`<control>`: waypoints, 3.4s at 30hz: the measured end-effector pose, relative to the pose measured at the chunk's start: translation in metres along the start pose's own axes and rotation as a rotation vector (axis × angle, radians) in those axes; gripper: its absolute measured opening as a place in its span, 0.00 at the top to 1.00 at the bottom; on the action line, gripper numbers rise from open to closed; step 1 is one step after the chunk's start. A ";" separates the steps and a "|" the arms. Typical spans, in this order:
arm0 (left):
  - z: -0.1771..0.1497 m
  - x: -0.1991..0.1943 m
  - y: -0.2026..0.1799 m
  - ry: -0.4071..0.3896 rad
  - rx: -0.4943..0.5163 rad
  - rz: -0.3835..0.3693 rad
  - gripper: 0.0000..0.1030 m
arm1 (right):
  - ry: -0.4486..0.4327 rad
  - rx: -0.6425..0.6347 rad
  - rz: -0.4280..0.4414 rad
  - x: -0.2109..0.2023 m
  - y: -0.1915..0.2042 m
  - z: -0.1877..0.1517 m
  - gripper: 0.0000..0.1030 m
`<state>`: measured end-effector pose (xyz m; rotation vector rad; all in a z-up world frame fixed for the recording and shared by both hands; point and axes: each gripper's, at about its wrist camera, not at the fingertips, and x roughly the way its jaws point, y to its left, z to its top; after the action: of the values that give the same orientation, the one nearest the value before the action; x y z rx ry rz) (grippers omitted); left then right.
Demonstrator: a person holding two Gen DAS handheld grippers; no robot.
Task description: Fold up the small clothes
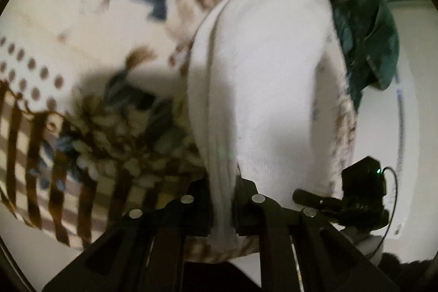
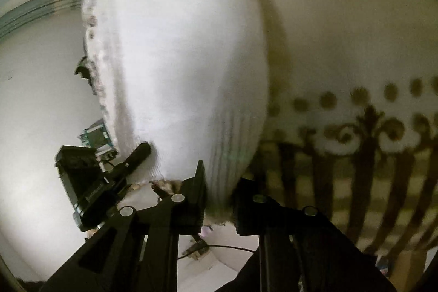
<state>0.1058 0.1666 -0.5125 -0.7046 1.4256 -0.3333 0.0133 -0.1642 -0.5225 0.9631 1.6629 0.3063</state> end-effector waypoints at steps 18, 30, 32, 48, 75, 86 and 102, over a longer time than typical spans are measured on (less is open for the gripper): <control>0.287 0.000 -0.171 -0.234 0.144 -0.285 0.91 | -0.489 -0.226 0.060 -0.181 0.188 0.193 0.85; 0.362 0.041 -0.134 -0.227 0.137 -0.090 0.33 | -0.508 -0.111 0.002 -0.191 0.152 0.346 0.30; 0.365 0.070 -0.145 -0.135 0.247 0.015 0.33 | -0.484 -0.109 -0.048 -0.184 0.142 0.348 0.30; 0.401 0.111 -0.121 -0.121 0.264 0.167 0.95 | -0.547 -0.175 -0.258 -0.147 0.162 0.392 0.93; 0.366 0.074 -0.087 -0.076 0.181 0.077 0.90 | -0.427 -0.019 -0.187 -0.128 0.115 0.392 0.93; 0.396 0.118 -0.147 -0.075 0.372 0.148 0.94 | -0.384 -0.109 -0.155 -0.126 0.142 0.437 0.58; 0.367 0.053 -0.086 -0.064 0.141 -0.026 0.15 | -0.378 -0.155 -0.173 -0.134 0.146 0.431 0.22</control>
<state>0.4860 0.1586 -0.5035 -0.6145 1.3193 -0.4236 0.4692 -0.2884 -0.4793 0.7050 1.3430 0.1236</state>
